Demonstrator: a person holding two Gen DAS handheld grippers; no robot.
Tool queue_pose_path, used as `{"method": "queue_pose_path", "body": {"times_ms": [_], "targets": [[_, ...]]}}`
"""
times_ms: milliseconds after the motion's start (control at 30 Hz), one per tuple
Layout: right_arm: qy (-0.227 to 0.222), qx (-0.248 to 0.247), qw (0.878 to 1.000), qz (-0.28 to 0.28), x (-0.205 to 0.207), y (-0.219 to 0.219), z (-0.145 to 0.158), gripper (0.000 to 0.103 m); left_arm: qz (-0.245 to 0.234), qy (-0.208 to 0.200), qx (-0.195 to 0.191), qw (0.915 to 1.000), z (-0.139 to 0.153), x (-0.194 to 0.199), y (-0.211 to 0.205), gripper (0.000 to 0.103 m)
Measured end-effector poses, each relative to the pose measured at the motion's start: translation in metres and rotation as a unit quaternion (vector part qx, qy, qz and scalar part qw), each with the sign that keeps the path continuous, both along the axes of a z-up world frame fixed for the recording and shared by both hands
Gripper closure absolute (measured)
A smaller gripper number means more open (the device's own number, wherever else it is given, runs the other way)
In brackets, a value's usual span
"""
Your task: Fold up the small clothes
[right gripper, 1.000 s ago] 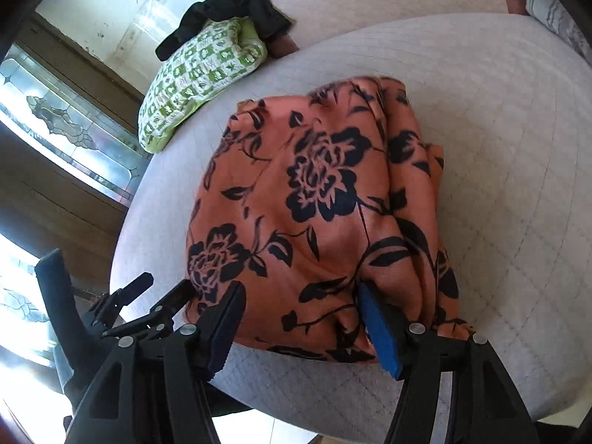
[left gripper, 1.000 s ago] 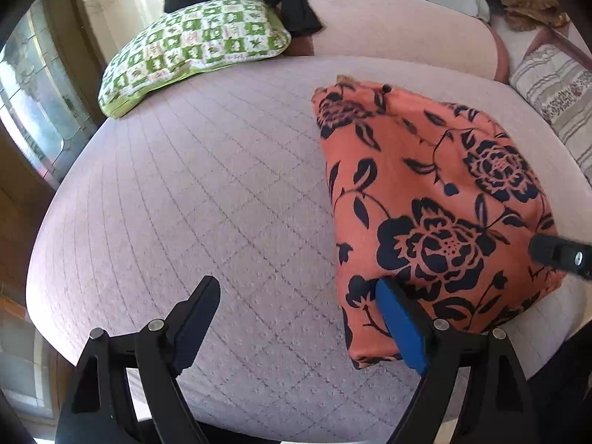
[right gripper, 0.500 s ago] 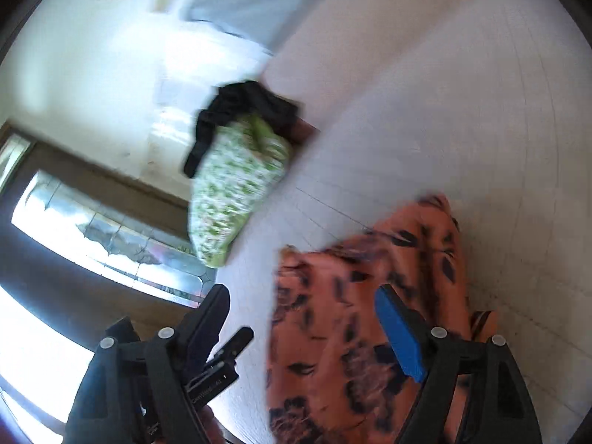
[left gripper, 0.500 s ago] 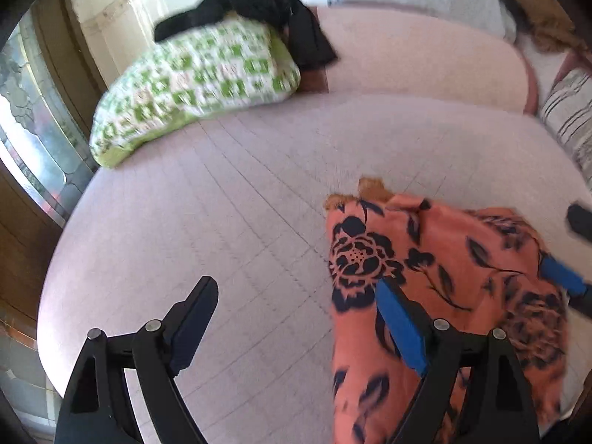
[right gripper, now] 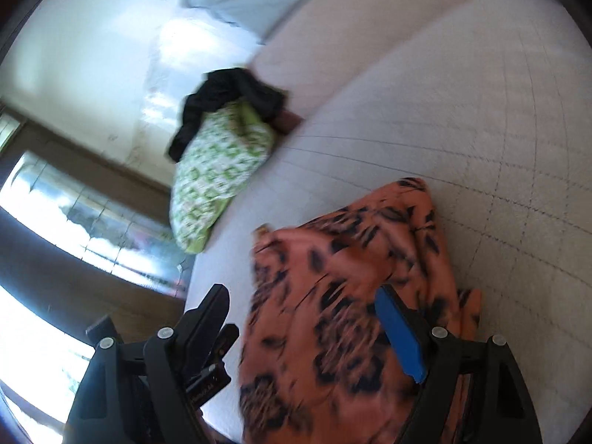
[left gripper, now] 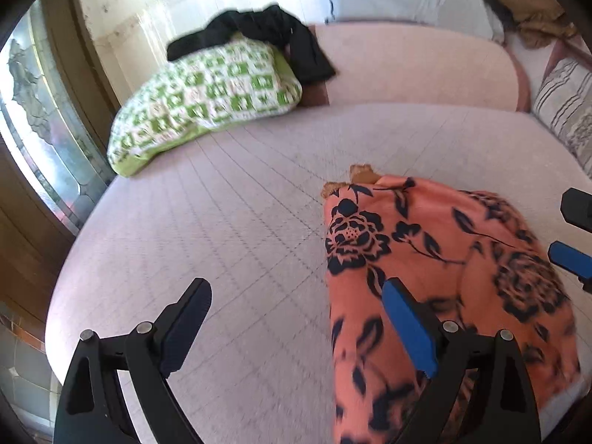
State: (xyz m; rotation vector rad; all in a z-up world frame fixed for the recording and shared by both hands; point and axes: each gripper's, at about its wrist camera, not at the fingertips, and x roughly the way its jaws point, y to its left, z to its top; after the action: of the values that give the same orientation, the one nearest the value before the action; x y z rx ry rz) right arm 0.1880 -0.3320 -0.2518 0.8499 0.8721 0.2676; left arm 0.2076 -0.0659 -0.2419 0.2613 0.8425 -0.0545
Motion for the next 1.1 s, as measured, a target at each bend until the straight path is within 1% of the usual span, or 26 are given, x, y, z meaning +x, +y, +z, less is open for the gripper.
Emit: {"method": "queue_pose_path", "body": {"times_ms": [100, 200, 233, 300, 367, 400, 433, 500, 533, 567, 633, 667, 733, 833, 933, 1100], "targets": [[-0.036, -0.026, 0.999, 0.012, -0.029, 0.008, 0.022, 0.019, -0.011, -0.015, -0.005, 0.9998, 0.012, -0.022, 0.006, 0.009], [-0.046, -0.029, 0.998, 0.029, -0.062, 0.016, 0.030, 0.019, -0.014, -0.019, -0.018, 0.9996, 0.018, -0.041, 0.012, 0.009], [-0.041, -0.036, 0.998, 0.037, -0.071, 0.020, 0.029, 0.019, -0.014, -0.018, -0.023, 0.9995, 0.019, -0.048, 0.015, 0.009], [-0.006, -0.043, 0.998, 0.049, -0.080, 0.027, 0.018, 0.019, -0.016, -0.014, -0.031, 0.9993, 0.015, -0.053, 0.018, 0.009], [0.074, -0.031, 0.994, 0.068, -0.079, 0.030, -0.015, 0.019, -0.014, 0.001, -0.034, 0.9993, 0.004, -0.057, 0.019, 0.009], [0.097, -0.022, 0.992, 0.077, -0.078, 0.031, -0.030, 0.020, -0.013, 0.016, -0.035, 0.9992, -0.005, -0.057, 0.018, 0.009], [0.088, -0.020, 0.993, 0.071, -0.078, 0.029, -0.031, 0.020, -0.014, 0.035, -0.035, 0.9987, -0.019, -0.054, 0.018, 0.009], [0.086, -0.011, 0.994, 0.063, -0.079, 0.027, -0.028, 0.020, -0.015, 0.061, -0.030, 0.9976, -0.038, -0.051, 0.018, 0.009], [0.085, -0.009, 0.994, 0.063, -0.079, 0.027, -0.028, 0.020, -0.014, 0.046, -0.044, 0.9978, -0.039, -0.054, 0.022, 0.008], [0.081, -0.008, 0.995, 0.062, -0.081, 0.027, -0.028, 0.020, -0.012, 0.042, -0.049, 0.9978, -0.037, -0.055, 0.023, 0.008], [0.069, -0.010, 0.996, 0.051, -0.091, 0.022, -0.022, 0.020, -0.016, 0.052, -0.040, 0.9977, -0.030, -0.054, 0.022, 0.008], [0.057, -0.017, 0.997, 0.046, -0.098, 0.019, -0.016, 0.020, -0.018, 0.043, -0.031, 0.9985, -0.023, -0.055, 0.021, 0.008], [0.032, -0.041, 0.998, 0.041, -0.108, 0.019, -0.002, 0.020, -0.018, 0.016, -0.026, 0.9994, -0.010, -0.062, 0.022, 0.008], [-0.004, -0.076, 0.997, 0.025, -0.122, 0.018, 0.024, 0.020, -0.024, -0.018, -0.033, 0.9990, 0.018, -0.074, 0.023, 0.008], [-0.029, -0.116, 0.993, 0.015, -0.134, 0.017, 0.052, 0.020, -0.022, -0.052, -0.040, 0.9976, 0.047, -0.086, 0.025, 0.008], [-0.075, -0.190, 0.979, -0.007, -0.157, 0.021, 0.111, 0.019, -0.019, -0.099, -0.051, 0.9936, 0.097, -0.109, 0.028, 0.006]]}}
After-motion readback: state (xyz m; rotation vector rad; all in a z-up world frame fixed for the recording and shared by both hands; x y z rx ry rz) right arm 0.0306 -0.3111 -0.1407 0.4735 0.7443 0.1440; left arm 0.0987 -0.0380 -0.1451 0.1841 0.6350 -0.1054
